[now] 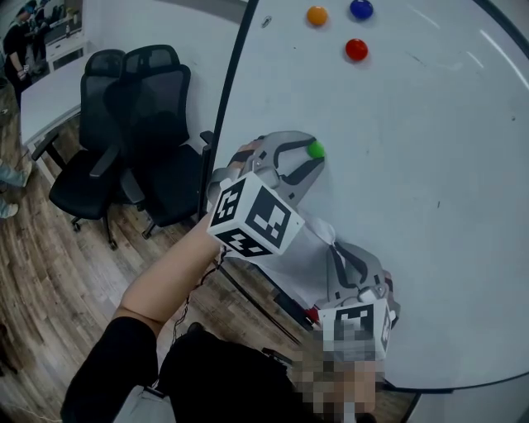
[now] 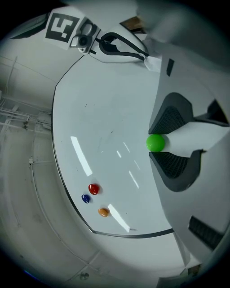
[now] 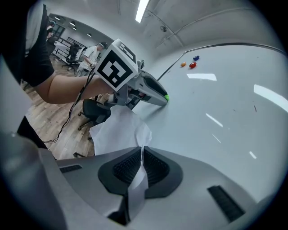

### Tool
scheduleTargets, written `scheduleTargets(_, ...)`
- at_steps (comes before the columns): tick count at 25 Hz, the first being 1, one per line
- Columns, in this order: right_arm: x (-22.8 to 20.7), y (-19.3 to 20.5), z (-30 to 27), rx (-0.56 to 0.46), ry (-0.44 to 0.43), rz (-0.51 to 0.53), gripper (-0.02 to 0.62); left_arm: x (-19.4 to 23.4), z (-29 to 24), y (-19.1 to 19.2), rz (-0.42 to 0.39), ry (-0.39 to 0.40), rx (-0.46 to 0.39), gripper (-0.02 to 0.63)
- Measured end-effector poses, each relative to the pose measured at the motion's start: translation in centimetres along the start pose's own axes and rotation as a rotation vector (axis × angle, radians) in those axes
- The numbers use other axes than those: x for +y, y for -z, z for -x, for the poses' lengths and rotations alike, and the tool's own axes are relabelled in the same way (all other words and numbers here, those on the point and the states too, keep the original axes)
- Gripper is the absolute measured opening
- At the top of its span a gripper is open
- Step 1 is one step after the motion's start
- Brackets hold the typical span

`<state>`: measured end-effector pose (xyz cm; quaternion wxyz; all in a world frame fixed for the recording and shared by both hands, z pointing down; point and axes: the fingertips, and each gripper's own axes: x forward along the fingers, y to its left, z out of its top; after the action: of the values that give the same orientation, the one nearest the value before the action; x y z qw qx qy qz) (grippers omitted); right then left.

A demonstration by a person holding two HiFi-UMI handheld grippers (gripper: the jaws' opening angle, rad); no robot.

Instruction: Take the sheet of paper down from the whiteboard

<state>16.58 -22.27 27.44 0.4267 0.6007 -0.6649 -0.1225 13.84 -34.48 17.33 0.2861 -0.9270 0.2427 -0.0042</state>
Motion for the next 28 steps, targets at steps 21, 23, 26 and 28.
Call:
scheduleTargets(21,5.2,4.0,-3.5,0.001,-0.191,-0.087,0.029,-4.1,7.7,2.3,0.056,0.070,0.009,0.012)
scheduleTargets(23,6.1,5.4,-3.6,0.001,-0.226,-0.128,0.029,-5.5,9.0,2.9,0.071,0.091,0.027,0.012)
scheduleTargets(26,7.4,7.7,-3.5,0.008,-0.266,-0.181,0.029,-8.1,10.7,4.7,0.112,0.148,0.083,0.012)
scheduleTargets(28,8.3,9.0,-3.5,0.006,-0.286,-0.213,0.029,-9.6,11.6,6.4,0.133,0.188,0.131,0.012)
